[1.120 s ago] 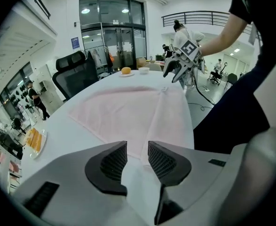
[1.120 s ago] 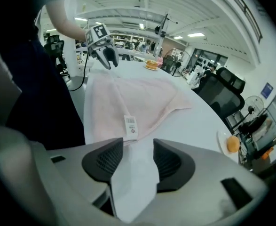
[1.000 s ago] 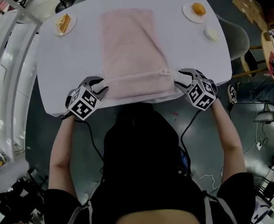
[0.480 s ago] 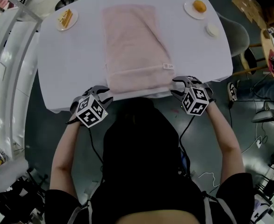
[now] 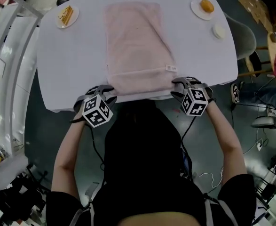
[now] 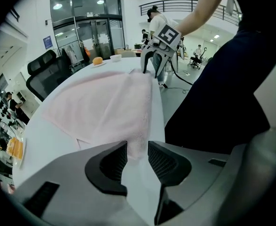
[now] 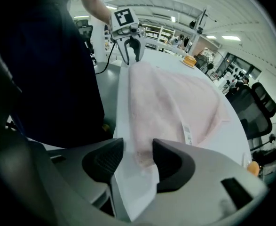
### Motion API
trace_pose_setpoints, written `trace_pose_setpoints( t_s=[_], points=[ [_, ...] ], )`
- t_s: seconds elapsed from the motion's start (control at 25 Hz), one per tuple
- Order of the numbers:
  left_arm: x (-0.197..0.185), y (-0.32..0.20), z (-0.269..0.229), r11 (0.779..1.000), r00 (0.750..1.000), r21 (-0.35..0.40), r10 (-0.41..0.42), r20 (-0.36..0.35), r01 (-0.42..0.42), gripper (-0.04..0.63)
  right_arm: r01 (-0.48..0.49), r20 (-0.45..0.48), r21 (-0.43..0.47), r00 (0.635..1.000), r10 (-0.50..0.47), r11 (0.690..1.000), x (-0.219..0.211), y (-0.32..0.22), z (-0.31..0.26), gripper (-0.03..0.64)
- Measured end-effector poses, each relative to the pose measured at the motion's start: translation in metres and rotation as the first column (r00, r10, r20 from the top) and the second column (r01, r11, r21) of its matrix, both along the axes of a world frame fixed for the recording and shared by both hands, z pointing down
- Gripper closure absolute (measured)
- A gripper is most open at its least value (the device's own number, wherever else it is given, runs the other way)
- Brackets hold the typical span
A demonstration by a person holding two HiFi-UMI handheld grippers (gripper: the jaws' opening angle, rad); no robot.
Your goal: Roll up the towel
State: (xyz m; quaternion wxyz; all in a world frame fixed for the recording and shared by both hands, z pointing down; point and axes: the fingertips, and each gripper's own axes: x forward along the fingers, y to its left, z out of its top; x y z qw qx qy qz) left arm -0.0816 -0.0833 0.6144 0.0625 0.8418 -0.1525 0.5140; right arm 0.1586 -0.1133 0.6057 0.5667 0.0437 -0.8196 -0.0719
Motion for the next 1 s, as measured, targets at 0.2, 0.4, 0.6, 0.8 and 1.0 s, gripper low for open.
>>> trace_pose_setpoints(
  t_s=[0.2, 0.4, 0.6, 0.8, 1.0],
  points=[
    [-0.002, -0.007, 0.011, 0.999, 0.998, -0.021, 0.043, 0.037, -0.042, 0.453, 0.001, 0.028, -0.087, 1.000, 0.001, 0.996, -0.001, -0.004, 0.003, 0.405],
    [0.000, -0.011, 0.012, 0.997, 0.999, -0.066, 0.038, 0.020, -0.036, 0.462, 0.034, 0.024, -0.127, 0.999, -0.031, 0.991, 0.003, -0.012, 0.005, 0.489],
    [0.000, -0.019, 0.011, 0.994, 1.000, -0.109, 0.020, 0.018, -0.018, 0.523, 0.131, -0.003, -0.077, 0.991, -0.132, 0.988, 0.004, -0.020, 0.005, 0.551],
    [-0.003, -0.021, 0.009, 0.995, 1.000, -0.099, 0.017, 0.023, -0.014, 0.545, 0.116, 0.010, -0.066, 0.993, -0.116, 0.991, 0.002, -0.020, 0.002, 0.577],
    [-0.003, -0.009, 0.006, 0.996, 1.000, -0.085, -0.001, 0.017, 0.002, 0.551, 0.112, 0.016, -0.078, 0.994, -0.111, 0.991, 0.009, -0.007, -0.001, 0.597]
  ],
)
